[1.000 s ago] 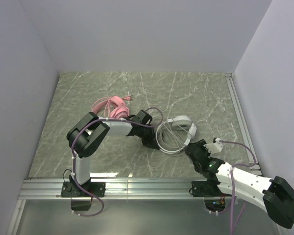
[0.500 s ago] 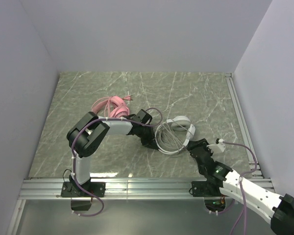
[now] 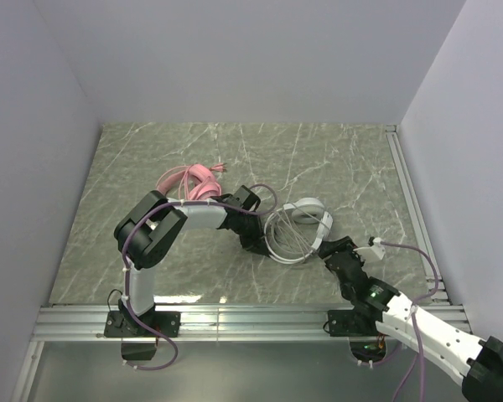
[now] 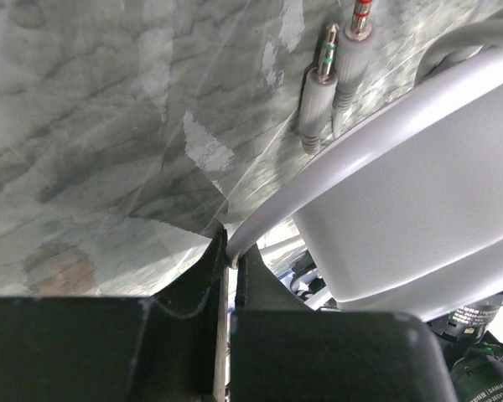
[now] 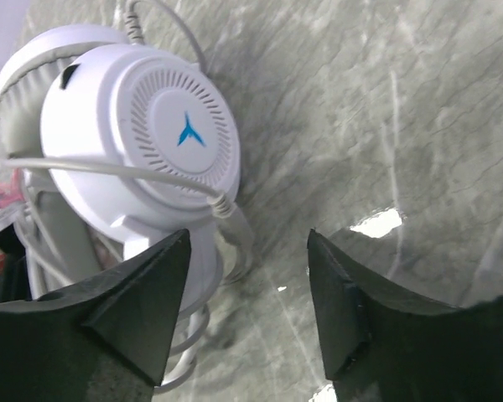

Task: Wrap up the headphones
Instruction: Wrap the headphone cable with the right arm

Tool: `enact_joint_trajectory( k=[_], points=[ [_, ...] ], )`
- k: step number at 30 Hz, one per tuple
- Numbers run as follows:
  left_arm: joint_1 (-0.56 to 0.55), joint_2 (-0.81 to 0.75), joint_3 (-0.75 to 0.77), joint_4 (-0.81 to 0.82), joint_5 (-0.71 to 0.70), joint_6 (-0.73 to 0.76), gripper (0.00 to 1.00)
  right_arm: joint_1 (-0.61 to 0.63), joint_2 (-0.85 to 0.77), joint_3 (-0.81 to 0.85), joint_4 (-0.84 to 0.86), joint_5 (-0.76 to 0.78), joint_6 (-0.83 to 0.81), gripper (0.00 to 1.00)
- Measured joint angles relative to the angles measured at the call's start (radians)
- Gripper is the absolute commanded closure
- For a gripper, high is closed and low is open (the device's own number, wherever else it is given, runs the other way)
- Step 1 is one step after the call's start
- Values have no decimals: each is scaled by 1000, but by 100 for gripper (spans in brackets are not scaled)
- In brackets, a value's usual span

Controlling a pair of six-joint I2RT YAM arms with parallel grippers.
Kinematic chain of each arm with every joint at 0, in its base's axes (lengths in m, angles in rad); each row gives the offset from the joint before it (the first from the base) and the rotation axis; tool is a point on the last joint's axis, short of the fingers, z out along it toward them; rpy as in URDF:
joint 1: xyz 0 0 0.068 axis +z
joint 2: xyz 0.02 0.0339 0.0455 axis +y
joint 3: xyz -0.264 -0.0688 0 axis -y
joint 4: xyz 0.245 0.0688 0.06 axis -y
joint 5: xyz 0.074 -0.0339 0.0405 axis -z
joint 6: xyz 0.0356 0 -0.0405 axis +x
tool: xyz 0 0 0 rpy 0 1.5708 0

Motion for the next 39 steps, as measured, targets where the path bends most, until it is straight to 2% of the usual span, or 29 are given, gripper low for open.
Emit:
enact_joint_trajectory(
  k=[3,8,15,19,23,25,31,39],
  points=[
    [0,2,3,-6,-2,2,100,1,-45,-6,-19,-20,1,40],
    [0,4,12,-19,-4,2,99,19,-71,-5,-26,-23,-19,40],
    [0,22,48,-29,-31,-5,100,107,84,9,39,-55,-35,40],
    [0,27,55,-32,-29,-1,100,156,93,16,26,-50,-22,39],
    [0,32,60,-38,-17,0,100,174,-19,16,-76,-61,-5,34],
    [0,36,64,-43,-15,1,100,180,-94,16,-140,-69,-2,25],
    [-3,37,66,-36,-15,-1,99,189,-208,69,-320,-77,-4,23],
    [-56,38,66,-32,-14,21,99,198,-282,235,-266,-77,-13,23]
  ],
)
